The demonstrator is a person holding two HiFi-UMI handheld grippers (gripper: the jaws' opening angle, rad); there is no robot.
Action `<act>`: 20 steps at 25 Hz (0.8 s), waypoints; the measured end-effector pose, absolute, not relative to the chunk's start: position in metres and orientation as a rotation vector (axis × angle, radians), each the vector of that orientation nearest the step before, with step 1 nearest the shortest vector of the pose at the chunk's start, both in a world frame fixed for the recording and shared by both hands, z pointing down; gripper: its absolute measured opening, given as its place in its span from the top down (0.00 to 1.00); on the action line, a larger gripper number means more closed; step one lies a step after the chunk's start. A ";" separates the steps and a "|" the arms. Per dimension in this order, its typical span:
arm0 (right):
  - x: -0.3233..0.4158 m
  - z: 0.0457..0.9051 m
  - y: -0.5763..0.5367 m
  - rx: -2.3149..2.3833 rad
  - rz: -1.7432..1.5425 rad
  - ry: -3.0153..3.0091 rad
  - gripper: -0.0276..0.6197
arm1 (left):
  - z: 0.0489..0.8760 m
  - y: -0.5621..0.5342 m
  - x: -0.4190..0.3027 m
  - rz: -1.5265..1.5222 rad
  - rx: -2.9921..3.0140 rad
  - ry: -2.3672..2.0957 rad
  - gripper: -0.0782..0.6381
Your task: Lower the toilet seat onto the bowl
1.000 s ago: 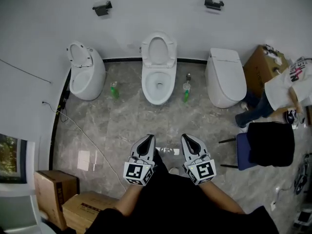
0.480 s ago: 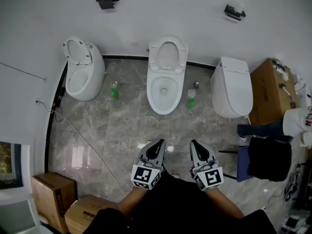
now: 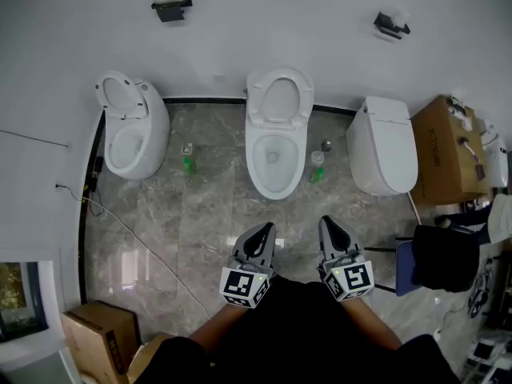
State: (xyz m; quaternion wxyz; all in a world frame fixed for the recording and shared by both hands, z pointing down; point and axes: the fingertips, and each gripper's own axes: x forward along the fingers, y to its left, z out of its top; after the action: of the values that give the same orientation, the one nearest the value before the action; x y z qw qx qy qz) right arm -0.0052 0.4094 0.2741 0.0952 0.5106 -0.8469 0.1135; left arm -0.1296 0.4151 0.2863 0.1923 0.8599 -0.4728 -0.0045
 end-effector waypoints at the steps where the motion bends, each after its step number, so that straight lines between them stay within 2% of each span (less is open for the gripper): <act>1: -0.011 0.273 0.402 1.526 0.340 -2.504 0.91 | 0.286 0.409 -0.136 -0.012 2.420 -1.321 0.87; 12: -0.058 0.272 0.356 1.515 0.272 -2.430 0.91 | 0.300 0.369 -0.169 -0.056 2.410 -1.300 0.87; 20: -0.060 0.271 0.331 1.549 0.255 -2.454 0.91 | 0.306 0.347 -0.196 -0.040 2.385 -1.344 0.87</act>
State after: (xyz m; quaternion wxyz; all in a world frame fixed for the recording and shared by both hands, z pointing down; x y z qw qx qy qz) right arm -0.0605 0.3307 0.2714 0.1138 0.5283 -0.8369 0.0870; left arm -0.1957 0.3474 0.3061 0.2007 0.8534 -0.4808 -0.0144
